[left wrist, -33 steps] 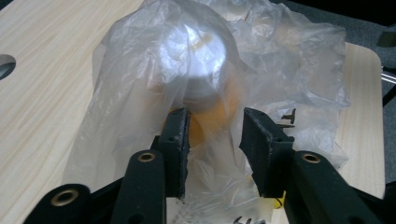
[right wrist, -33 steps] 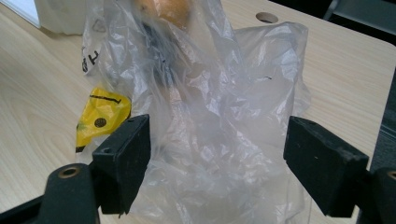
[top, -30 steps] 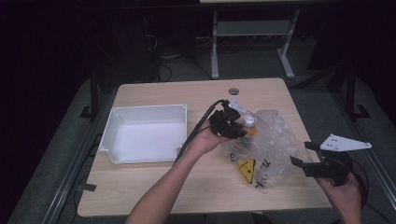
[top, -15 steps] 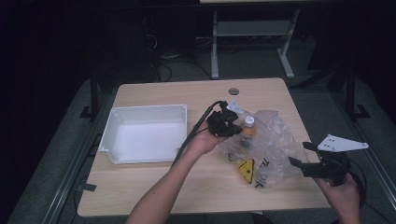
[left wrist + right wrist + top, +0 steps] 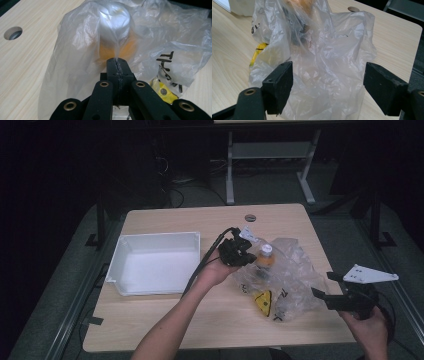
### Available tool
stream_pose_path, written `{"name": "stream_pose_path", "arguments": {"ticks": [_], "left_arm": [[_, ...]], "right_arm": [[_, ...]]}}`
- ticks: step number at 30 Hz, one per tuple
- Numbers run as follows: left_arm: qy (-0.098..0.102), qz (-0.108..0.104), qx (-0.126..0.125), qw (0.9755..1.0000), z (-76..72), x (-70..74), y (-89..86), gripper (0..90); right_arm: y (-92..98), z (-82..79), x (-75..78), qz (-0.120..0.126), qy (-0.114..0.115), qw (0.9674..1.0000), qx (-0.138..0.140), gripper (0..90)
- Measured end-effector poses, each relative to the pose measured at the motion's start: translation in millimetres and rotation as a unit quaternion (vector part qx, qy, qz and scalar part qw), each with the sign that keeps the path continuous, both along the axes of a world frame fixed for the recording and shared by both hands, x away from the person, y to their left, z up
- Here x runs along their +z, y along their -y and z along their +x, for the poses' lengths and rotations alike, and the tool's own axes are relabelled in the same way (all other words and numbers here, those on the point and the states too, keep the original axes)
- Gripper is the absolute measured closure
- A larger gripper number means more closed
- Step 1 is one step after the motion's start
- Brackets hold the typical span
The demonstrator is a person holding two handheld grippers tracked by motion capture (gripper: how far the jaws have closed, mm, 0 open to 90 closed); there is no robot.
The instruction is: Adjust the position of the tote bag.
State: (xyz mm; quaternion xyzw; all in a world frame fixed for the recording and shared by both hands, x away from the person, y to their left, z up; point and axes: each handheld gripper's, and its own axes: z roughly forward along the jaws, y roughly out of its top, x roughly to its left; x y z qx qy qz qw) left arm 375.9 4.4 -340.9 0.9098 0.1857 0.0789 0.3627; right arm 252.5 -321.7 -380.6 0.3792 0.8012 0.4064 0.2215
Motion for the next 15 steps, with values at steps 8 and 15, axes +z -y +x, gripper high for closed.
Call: {"name": "stream_pose_path", "arguments": {"ticks": [8, 15], "left_arm": [[0.004, 0.032, 0.003, 0.9995, -1.7, -7.3, -6.0, 90.0], [-0.004, 0.042, 0.012, 0.9990, -0.1, -18.2, -15.4, 90.0]], "right_arm": [[3.1, -3.0, 0.6, 0.002, 0.004, 1.0000, -0.001, 23.2], [3.4, -2.6, -0.8, 0.003, 0.002, 1.0000, 0.000, 23.2]]}}
